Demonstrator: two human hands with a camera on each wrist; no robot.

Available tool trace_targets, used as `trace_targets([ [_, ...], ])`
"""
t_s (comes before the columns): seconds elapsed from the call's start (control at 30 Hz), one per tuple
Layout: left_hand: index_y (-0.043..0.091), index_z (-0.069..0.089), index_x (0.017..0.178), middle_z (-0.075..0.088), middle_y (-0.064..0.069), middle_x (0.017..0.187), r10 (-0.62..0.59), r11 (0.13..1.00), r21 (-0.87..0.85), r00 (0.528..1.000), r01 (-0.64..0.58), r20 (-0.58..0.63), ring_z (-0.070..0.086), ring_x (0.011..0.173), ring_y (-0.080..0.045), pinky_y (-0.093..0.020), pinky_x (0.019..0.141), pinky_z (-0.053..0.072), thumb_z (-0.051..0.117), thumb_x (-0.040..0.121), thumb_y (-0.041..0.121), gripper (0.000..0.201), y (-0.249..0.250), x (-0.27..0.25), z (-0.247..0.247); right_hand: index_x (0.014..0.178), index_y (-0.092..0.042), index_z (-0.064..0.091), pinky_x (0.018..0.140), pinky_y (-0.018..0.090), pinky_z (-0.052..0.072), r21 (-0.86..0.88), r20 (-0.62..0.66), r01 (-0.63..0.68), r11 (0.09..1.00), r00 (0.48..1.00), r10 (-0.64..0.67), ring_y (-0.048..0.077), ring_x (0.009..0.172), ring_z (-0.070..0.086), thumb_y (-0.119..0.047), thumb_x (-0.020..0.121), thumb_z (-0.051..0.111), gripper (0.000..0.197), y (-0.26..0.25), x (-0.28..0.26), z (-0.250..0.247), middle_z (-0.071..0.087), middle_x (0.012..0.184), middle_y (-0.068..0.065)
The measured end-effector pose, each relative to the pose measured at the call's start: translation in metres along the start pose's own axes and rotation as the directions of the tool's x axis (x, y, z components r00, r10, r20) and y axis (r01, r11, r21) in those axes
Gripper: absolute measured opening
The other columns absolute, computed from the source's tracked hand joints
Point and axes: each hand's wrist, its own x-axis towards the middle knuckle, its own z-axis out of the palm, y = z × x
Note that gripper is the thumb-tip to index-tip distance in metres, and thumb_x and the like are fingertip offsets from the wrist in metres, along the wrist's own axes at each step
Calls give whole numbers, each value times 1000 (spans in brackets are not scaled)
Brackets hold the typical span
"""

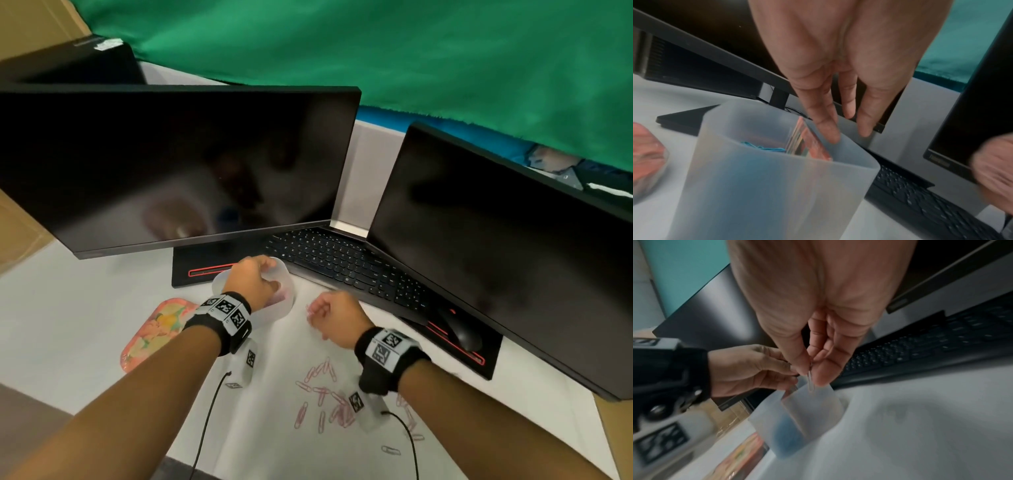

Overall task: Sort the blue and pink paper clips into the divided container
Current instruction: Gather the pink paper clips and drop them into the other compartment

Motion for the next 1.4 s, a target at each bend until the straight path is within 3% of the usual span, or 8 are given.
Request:
trace_targets([
  [0.2,18,66,93,63,0,91,78,989,-118,992,-90,-104,59,83,-18,-16,74,43,65,80,2,21,-16,-21,-19,69,-21,65,64,24,53,-78,-97,77,994,992,-85,14,62,61,-9,78,63,15,-49,52,5,60,64,-7],
  [0.33,26,64,75,66,7,80,174,979,-100,984,-175,-25,61,74,-12,-15,70,47,63,82,6,21,-32,-49,-13,77,-15,70,82,27,52,-153,-102,88,984,989,-105,23,85,63,-10,78,61,10,-61,80,23,70,84,5],
  [0.63,31,60,115,57,12,106,215,944,172,918,-283,333,59,87,-7,-20,81,48,62,87,25,29,-48,-83,28,115,-16,61,88,27,46,-251,-108,167,954,974,-199,14,97,56,-21,83,65,33,-42,67,24,59,112,2],
  [0.8,28,41,140,41,7,142,241,872,253,818,-419,522,47,126,-16,-29,105,40,54,88,28,53,-50,-90,55,118,-17,60,83,21,46,-280,-62,126,952,987,-149,8,87,54,-17,89,56,28,12,17,1,63,113,0],
  [0.97,17,16,152,10,-4,160,277,736,332,710,-590,648,17,146,-21,-31,117,21,48,89,20,71,-45,-101,78,137,-20,47,111,23,31,-429,65,38,903,998,-11,13,131,43,-9,92,43,46,80,-35,3,46,144,-2],
  [1.2,21,24,151,25,3,157,448,622,173,528,-764,721,24,144,-14,-29,117,26,48,79,5,77,-48,-115,99,150,-15,19,121,33,5,-503,390,361,785,906,-167,13,147,3,-1,89,51,70,106,-66,32,7,160,0],
  [1.3,31,36,143,47,8,141,513,662,105,551,-742,659,46,127,-16,-31,102,44,46,83,6,66,-51,-121,90,149,-17,25,121,29,10,-462,440,411,786,876,-200,13,146,12,3,89,46,67,116,-77,31,16,159,-1],
  [1.4,29,41,140,48,6,135,469,729,174,668,-662,578,50,120,-19,-31,96,47,49,88,22,53,-55,-127,81,145,-21,35,118,23,20,-399,435,417,816,870,-232,8,143,23,-1,90,43,59,126,-93,24,26,156,-6],
])
